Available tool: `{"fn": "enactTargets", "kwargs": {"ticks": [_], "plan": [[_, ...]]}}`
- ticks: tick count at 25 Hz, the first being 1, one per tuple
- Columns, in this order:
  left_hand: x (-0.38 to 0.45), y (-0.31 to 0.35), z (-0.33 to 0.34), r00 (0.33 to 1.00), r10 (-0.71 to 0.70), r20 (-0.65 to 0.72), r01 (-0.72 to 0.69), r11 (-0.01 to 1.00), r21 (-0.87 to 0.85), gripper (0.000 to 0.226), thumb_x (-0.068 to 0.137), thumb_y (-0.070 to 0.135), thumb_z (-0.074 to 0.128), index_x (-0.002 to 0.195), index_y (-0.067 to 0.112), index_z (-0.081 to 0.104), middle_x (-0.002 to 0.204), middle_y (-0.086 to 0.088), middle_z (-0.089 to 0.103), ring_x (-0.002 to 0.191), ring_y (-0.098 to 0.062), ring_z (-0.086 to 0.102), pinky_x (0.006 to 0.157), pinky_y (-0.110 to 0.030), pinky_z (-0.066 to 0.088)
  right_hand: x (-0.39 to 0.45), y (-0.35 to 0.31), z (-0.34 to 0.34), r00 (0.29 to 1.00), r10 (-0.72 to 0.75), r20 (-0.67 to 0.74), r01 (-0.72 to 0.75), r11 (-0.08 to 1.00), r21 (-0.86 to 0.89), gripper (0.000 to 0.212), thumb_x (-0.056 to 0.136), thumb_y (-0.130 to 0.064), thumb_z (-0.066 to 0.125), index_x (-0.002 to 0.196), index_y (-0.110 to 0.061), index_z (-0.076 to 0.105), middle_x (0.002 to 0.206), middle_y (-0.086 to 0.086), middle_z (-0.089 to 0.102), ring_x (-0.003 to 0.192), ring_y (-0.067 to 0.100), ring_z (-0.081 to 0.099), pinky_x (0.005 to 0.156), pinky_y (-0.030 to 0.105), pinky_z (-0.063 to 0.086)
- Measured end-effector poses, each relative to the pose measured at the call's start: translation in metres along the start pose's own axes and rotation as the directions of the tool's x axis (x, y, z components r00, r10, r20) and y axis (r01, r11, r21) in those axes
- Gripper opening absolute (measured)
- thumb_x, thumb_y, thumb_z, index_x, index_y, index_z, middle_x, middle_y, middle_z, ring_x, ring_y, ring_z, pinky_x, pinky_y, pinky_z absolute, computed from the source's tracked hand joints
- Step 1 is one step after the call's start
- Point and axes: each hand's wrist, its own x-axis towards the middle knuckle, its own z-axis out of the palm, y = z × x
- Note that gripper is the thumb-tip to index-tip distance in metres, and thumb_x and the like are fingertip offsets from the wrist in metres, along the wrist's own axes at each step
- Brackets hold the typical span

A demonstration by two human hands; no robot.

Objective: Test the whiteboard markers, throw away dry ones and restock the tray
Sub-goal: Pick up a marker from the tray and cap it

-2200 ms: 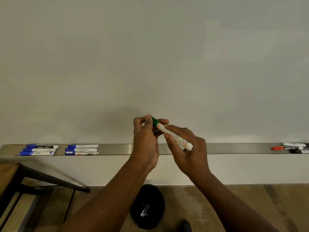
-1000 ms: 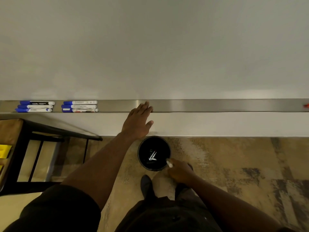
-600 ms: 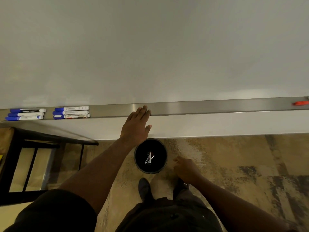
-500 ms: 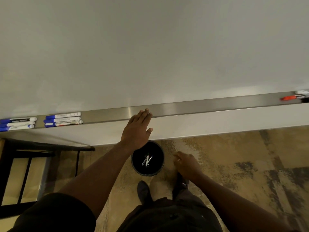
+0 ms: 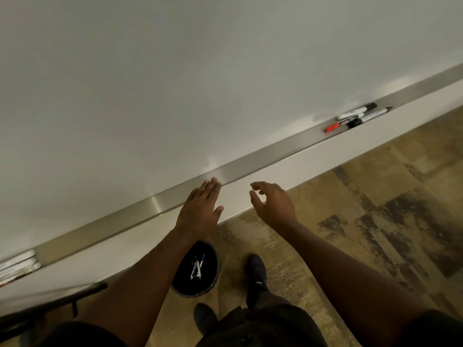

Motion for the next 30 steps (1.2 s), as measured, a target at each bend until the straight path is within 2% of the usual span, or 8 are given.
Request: {"fn": "enactTargets", "kwargs": {"ticks": [4,8,11,13,17,20,24,30], "plan": [[0.036,0.026,0.003,0.997,0.068,0.034,-0.068,0.998,0.013,0.068,0.099,0.034,0.041,0.155,0.015,0.006,0.162,-0.002,0.002,0.150,-0.017,0.000,0.121,-0.034,0.008,0.038,0.038,-0.032,0.991,0.079,-0.110,-0.080,0.997,-0.004,0.031,0.096,-0.032,0.052,0.121,-0.018,0.063,0.110,-0.003,0.069,0.100,0.015,0.061,0.077,0.024,0.043],[0.074,0.052,0.005,0.987,0.150,0.065,-0.154,0.986,0.066,0.069,0.101,0.036,0.038,0.154,0.015,0.000,0.162,-0.001,-0.003,0.149,-0.017,-0.003,0.121,-0.033,0.007,0.074,0.079,-0.065,0.964,0.154,-0.219,-0.158,0.988,0.003,0.028,0.095,-0.027,0.053,0.117,-0.013,0.064,0.106,0.002,0.071,0.093,0.020,0.064,0.076,0.025,0.043],[0.101,0.072,0.011,0.979,0.188,0.080,-0.196,0.975,0.107,0.070,0.101,0.035,0.037,0.153,0.016,-0.006,0.162,-0.001,-0.008,0.149,-0.016,-0.007,0.121,-0.034,0.007,0.099,0.107,-0.090,0.933,0.236,-0.273,-0.247,0.969,-0.006,0.029,0.095,-0.024,0.053,0.121,-0.012,0.061,0.110,0.005,0.068,0.095,0.021,0.063,0.075,0.025,0.044],[0.115,0.081,0.014,0.974,0.201,0.101,-0.215,0.966,0.147,0.072,0.101,0.035,0.036,0.152,0.018,-0.012,0.161,0.000,-0.014,0.148,-0.016,-0.011,0.122,-0.036,0.005,0.115,0.125,-0.103,0.930,0.223,-0.291,-0.259,0.962,-0.089,0.030,0.095,-0.019,0.051,0.123,-0.012,0.058,0.115,0.009,0.064,0.101,0.024,0.060,0.076,0.030,0.046],[0.137,0.087,0.019,0.954,0.286,0.086,-0.298,0.928,0.222,0.074,0.100,0.033,0.039,0.153,0.017,-0.010,0.161,-0.001,-0.012,0.149,-0.020,-0.007,0.121,-0.039,0.008,0.143,0.153,-0.130,0.960,0.149,-0.237,-0.215,0.934,-0.286,0.029,0.093,-0.008,0.050,0.120,-0.013,0.058,0.119,0.011,0.056,0.108,0.030,0.055,0.074,0.040,0.053],[0.143,0.086,0.022,0.946,0.320,0.056,-0.323,0.917,0.235,0.076,0.097,0.033,0.046,0.155,0.017,0.000,0.162,-0.002,-0.002,0.149,-0.021,0.001,0.120,-0.041,0.014,0.159,0.166,-0.145,0.984,0.120,-0.133,-0.164,0.906,-0.390,0.040,0.089,-0.003,0.052,0.126,-0.016,0.057,0.120,0.011,0.052,0.113,0.030,0.050,0.070,0.040,0.049],[0.143,0.085,0.023,0.951,0.304,0.056,-0.309,0.930,0.201,0.077,0.095,0.035,0.047,0.155,0.021,0.001,0.163,0.001,-0.002,0.149,-0.016,-0.003,0.121,-0.041,0.014,0.178,0.172,-0.156,0.991,0.133,0.004,-0.116,0.880,-0.460,0.033,0.087,-0.005,0.058,0.116,-0.019,0.063,0.115,0.009,0.047,0.111,0.029,0.047,0.066,0.037,0.044],[0.143,0.085,0.022,0.949,0.312,0.041,-0.313,0.929,0.198,0.077,0.094,0.035,0.049,0.155,0.020,0.005,0.163,-0.001,0.002,0.150,-0.018,0.002,0.120,-0.041,0.016,0.183,0.173,-0.155,1.000,-0.019,0.017,0.025,0.853,-0.522,0.027,0.088,-0.002,0.058,0.112,-0.012,0.066,0.110,0.011,0.049,0.104,0.030,0.049,0.064,0.039,0.048]]}}
